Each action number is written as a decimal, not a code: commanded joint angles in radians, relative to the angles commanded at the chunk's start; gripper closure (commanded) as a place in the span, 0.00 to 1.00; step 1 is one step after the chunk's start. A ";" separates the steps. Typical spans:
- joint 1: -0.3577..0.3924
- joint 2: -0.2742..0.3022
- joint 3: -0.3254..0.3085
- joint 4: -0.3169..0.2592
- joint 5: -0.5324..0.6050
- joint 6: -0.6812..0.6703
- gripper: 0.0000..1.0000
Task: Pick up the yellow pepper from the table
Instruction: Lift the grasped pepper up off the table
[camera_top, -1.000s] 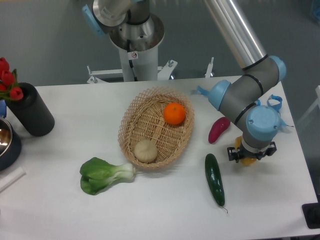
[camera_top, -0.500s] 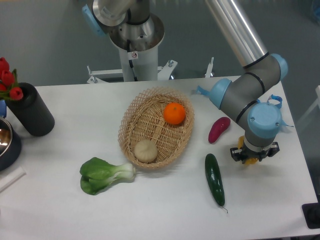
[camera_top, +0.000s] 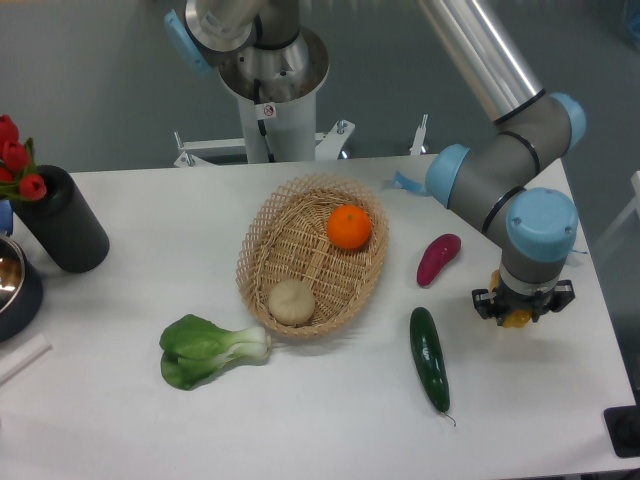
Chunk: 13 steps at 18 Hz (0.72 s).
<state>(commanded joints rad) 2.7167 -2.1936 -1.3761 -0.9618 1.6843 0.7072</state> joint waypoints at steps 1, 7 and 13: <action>0.006 0.002 0.015 -0.003 -0.009 0.008 0.84; 0.009 0.032 0.071 -0.064 -0.025 0.172 0.86; -0.014 0.063 0.077 -0.117 -0.035 0.261 0.86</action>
<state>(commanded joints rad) 2.7029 -2.1308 -1.2993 -1.0784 1.6491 0.9679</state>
